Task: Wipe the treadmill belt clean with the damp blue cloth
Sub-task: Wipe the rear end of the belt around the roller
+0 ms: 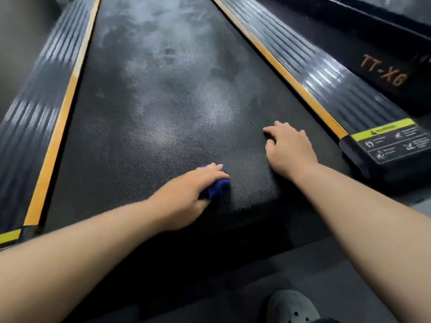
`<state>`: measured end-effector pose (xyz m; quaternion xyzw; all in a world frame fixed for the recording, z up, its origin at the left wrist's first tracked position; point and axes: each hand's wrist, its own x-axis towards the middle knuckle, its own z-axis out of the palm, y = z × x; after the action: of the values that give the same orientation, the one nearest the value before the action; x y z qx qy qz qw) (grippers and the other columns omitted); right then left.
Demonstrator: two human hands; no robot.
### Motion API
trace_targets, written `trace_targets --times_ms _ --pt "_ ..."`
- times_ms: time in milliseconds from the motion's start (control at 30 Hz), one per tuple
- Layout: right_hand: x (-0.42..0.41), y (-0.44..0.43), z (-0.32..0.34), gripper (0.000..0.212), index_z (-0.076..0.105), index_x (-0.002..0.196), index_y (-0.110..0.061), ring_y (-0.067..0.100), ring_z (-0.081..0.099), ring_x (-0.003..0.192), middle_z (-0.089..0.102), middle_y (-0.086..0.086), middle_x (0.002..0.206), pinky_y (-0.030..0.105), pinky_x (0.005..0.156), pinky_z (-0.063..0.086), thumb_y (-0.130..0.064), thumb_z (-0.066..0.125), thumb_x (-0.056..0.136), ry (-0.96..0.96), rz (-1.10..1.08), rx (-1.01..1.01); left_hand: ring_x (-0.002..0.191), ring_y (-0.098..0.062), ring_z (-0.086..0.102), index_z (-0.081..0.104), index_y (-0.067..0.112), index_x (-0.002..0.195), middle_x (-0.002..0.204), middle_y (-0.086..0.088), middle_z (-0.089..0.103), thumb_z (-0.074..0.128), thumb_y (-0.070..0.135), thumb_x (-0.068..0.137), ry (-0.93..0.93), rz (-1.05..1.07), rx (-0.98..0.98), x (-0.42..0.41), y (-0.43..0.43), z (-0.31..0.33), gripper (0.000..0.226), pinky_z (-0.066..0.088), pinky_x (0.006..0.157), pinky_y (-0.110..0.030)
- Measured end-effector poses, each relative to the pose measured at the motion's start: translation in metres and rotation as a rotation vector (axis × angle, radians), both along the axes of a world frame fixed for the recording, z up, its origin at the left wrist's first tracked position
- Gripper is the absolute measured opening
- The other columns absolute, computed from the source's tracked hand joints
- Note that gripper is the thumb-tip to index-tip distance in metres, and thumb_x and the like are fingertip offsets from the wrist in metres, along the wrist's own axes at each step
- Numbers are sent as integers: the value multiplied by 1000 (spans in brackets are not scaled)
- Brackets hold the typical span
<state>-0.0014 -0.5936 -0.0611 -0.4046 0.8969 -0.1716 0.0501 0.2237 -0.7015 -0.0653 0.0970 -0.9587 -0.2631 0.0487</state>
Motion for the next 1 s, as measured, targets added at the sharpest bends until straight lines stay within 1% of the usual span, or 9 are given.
trace_targets --times_ms 100,200,267,500,567,733,800,900,1000 --pt "-1 2 1 43 48 137 -24 23 21 143 31 4 153 47 116 9 -20 40 95 -27 14 33 133 -5 36 53 20 131 143 3 45 55 8 82 -6 143 -45 -23 -34 6 50 19 109 -12" --pt "1 5 -1 44 44 139 -26 23 18 144 27 3 155 47 117 7 -22 38 96 -42 32 35 125 -21 45 50 25 128 135 1 51 52 8 85 -14 530 -76 -50 -58 7 47 30 101 -25" --pt "-2 6 -2 43 43 139 -26 22 17 145 26 3 155 47 117 6 -23 37 96 -42 34 16 118 -24 48 51 23 125 127 -1 53 50 9 84 3 600 -86 -60 -40 4 43 34 96 -29" --pt "-13 1 -1 34 56 122 -24 24 32 138 48 1 138 49 116 11 -18 40 92 -31 75 -8 142 -8 22 43 25 139 153 6 30 53 16 88 -18 114 -123 -27 35 0 53 12 116 -21" --pt "-18 -4 1 31 58 116 -23 24 34 136 52 -2 131 50 117 10 -18 39 92 -55 75 -30 140 -10 27 43 25 138 150 5 35 54 11 87 -44 151 -138 -40 15 1 53 17 115 -23" --pt "-37 -10 8 34 60 118 -22 25 35 136 53 2 133 49 117 9 -17 38 92 -60 81 -39 113 -23 50 52 23 115 116 1 53 46 15 83 1 582 -68 -90 -13 7 34 37 95 -33" --pt "-51 -7 14 37 56 124 -22 27 35 136 53 3 134 48 117 12 -17 38 93 -98 23 -49 125 -20 44 53 25 116 129 3 51 43 27 78 4 424 -97 -84 21 4 39 35 104 -33" --pt "-67 4 16 39 55 128 -20 28 37 133 52 4 137 40 115 19 -15 38 93 -93 6 -26 143 -13 21 45 26 135 152 3 31 34 53 76 -21 116 -111 -58 64 2 66 15 118 -28" --pt "-71 10 9 42 55 129 -20 27 33 136 46 5 142 38 115 18 -13 40 90 5 63 24 141 -11 24 48 25 132 150 2 36 36 53 85 -31 109 -162 -71 42 -1 56 17 116 -29"
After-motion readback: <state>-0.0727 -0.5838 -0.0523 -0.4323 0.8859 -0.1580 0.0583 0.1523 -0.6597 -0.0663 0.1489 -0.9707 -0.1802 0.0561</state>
